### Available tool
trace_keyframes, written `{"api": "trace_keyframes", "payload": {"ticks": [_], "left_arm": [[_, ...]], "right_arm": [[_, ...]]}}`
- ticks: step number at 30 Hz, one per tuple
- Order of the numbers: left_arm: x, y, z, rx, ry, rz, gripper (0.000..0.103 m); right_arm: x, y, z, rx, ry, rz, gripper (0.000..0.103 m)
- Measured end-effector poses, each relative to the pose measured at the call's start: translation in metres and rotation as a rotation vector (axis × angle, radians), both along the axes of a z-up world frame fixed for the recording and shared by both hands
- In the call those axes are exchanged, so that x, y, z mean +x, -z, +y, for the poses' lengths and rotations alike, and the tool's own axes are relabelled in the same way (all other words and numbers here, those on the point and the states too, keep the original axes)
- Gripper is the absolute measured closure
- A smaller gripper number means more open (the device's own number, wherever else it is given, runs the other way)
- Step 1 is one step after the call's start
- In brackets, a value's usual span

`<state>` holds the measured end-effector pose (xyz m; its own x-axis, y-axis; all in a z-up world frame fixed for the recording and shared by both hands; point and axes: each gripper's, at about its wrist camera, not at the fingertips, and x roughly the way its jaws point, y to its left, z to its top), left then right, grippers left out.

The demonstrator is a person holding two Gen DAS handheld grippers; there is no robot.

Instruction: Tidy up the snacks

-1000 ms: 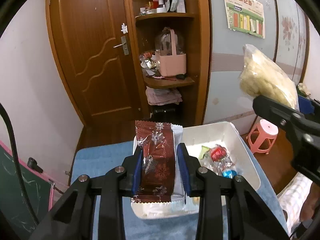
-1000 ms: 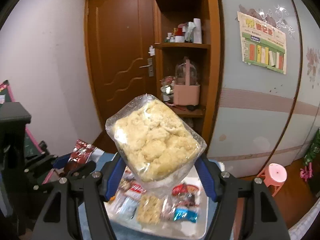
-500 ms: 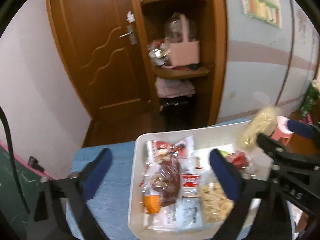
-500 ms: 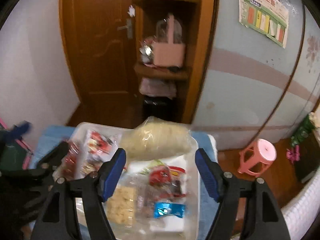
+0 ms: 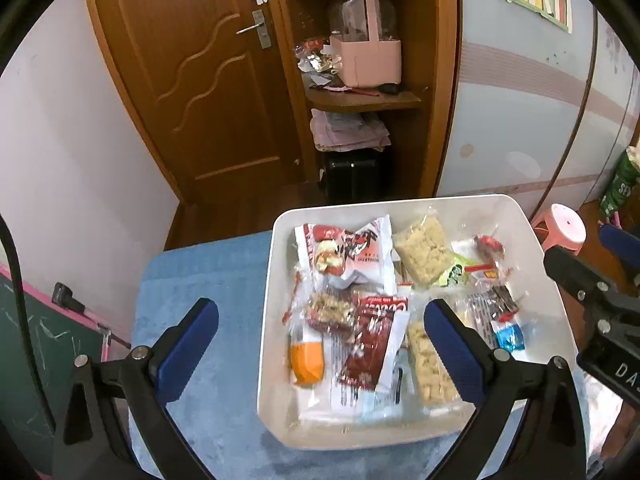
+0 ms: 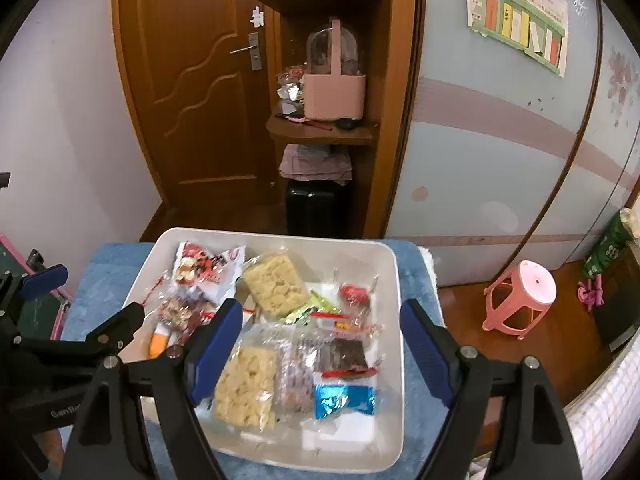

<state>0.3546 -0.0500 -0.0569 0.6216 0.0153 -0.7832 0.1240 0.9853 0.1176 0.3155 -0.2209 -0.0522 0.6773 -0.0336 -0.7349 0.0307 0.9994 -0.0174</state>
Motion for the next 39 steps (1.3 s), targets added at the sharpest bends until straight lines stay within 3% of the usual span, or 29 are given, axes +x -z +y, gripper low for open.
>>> {"api": "trace_keyframes", "payload": {"ticks": [11,17,23,31,39], "left_arm": [[-0.074,-0.057,0.017,-0.017,-0.019,-0.077,0.001],[-0.138,-0.091,0.024,-0.012,-0.015,-0.125,0.001],[-0.21,-0.121,0.032,-0.058,0.011,-0.17,0.001],[-0.283,-0.135,0.034,-0.065,0.002,-0.179,0.001],[-0.331,-0.125,0.038,-0.038,-0.044,-0.153,0.001]], "right_arm": [[-0.066,-0.038,0.015,0.024,-0.036,-0.052,0.021],[-0.122,-0.064,0.026,0.035,-0.044,-0.089,0.021],[-0.18,-0.084,0.032,0.053,-0.048,-0.127,0.021],[-0.244,-0.099,0.037,0.063,-0.053,-0.147,0.021],[-0.288,-0.085,0.038,0.1,-0.044,-0.12,0.021]]}}
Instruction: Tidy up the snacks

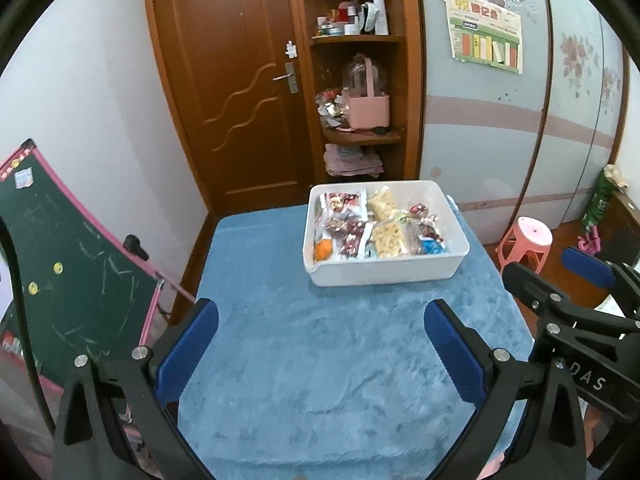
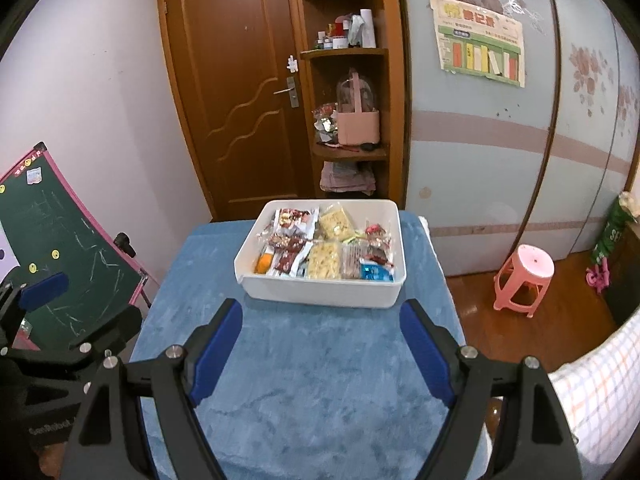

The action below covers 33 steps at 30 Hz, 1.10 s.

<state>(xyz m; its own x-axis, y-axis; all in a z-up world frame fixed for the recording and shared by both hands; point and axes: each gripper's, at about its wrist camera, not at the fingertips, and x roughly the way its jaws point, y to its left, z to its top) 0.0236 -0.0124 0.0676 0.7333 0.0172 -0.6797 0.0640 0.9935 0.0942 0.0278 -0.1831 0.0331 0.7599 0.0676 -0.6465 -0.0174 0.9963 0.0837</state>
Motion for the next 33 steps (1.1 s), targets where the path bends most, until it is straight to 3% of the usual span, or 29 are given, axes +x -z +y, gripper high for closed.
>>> {"api": "trace_keyframes", "payload": {"ticks": [7,13,16,21,33], "left_arm": [[-0.025,0.019,0.013,-0.065,-0.026,0.066,0.001],[-0.037,0.043,0.03,-0.151,-0.03,0.157,0.001],[-0.04,0.052,0.032,-0.135,-0.026,0.177,0.001],[-0.051,0.056,0.033,-0.066,-0.066,0.124,0.001],[-0.051,0.067,0.037,-0.072,-0.089,0.158,0.001]], "right_arm": [[-0.023,0.026,0.006,0.022,0.025,0.085,0.021],[-0.051,0.044,0.015,0.021,0.064,0.096,0.021],[-0.06,0.049,0.02,-0.016,0.063,0.098,0.021],[-0.069,0.057,0.025,-0.013,0.057,0.112,0.021],[-0.066,0.058,0.026,-0.001,0.066,0.123,0.021]]}}
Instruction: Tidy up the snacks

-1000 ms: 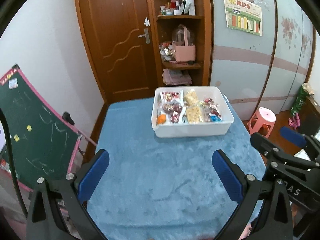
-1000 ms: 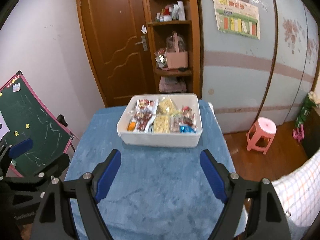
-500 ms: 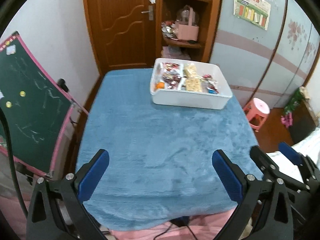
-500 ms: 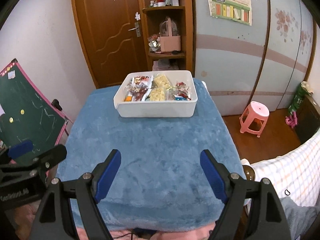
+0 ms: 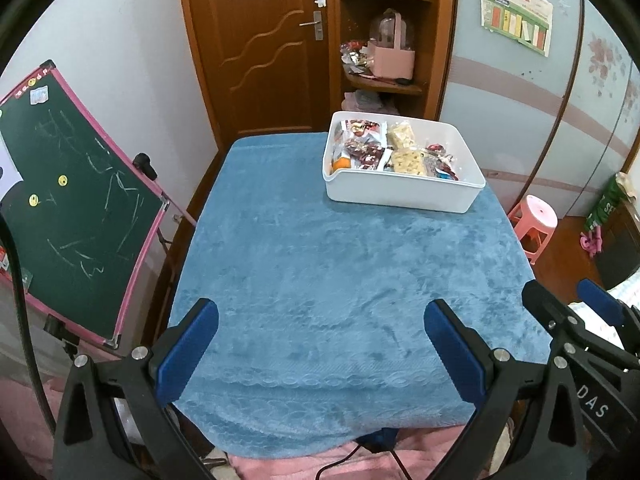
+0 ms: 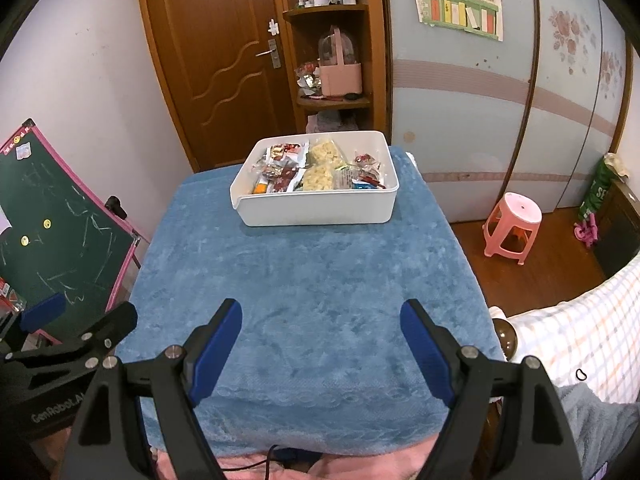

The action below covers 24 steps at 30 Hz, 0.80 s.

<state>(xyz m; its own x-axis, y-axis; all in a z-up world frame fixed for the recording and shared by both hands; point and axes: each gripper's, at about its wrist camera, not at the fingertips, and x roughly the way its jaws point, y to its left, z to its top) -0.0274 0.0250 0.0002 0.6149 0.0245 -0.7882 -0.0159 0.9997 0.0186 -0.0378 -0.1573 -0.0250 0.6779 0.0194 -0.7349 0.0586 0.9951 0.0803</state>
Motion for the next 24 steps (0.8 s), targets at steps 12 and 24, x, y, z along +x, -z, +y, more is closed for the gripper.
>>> {"api": "trace_keyframes", "payload": {"ticks": [12,24], "left_arm": [[0.0011,0.0011,-0.0011,0.016,-0.012,-0.014,0.001],[0.0038,0.0048,-0.0001,0.012,-0.015,-0.008,0.001]], "right_arm": [[0.0029,0.0015,0.0026,-0.007,0.003,-0.001,0.021],[0.0059,0.0039,0.0025,-0.003,0.005,0.009,0.021]]}}
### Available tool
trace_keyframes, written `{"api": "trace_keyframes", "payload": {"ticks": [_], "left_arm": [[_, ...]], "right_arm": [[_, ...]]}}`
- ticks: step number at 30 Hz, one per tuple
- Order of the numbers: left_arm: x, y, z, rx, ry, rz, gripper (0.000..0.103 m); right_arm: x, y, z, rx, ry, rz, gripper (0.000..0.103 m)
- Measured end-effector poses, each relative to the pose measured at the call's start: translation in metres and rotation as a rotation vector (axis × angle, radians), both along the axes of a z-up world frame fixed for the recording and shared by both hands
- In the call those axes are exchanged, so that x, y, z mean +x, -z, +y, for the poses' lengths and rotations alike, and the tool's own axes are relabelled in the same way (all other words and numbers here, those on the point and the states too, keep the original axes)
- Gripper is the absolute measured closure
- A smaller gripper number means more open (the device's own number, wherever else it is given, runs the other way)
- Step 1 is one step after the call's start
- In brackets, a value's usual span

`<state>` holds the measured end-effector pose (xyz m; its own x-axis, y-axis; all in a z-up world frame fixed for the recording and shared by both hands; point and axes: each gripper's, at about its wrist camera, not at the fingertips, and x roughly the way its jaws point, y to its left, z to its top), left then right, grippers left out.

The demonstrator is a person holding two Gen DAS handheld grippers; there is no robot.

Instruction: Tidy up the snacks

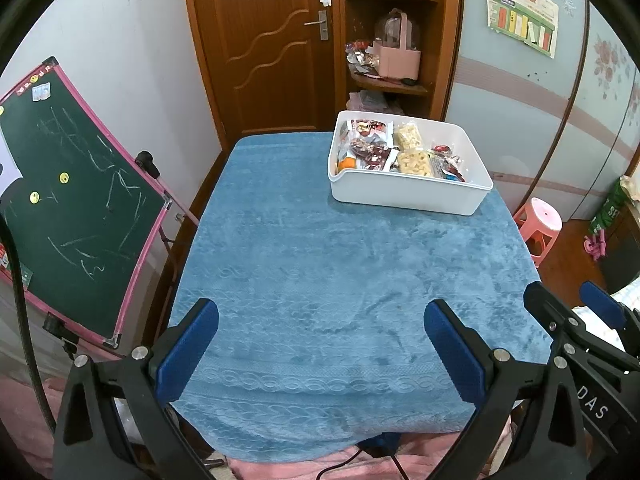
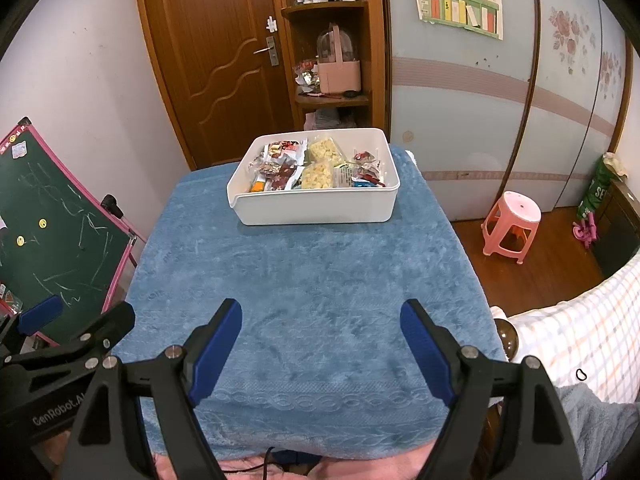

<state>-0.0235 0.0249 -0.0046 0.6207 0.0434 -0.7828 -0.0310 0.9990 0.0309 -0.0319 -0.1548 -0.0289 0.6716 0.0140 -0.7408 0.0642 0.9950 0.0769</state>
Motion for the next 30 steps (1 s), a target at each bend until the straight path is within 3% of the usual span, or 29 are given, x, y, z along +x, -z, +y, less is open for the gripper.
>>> {"api": "trace_keyframes", "payload": {"ticks": [30], "left_arm": [[0.006,0.019,0.009,-0.026,-0.001,0.032,0.001]], "right_arm": [[0.004,0.01,0.003,-0.002,0.008,0.022,0.021]]}}
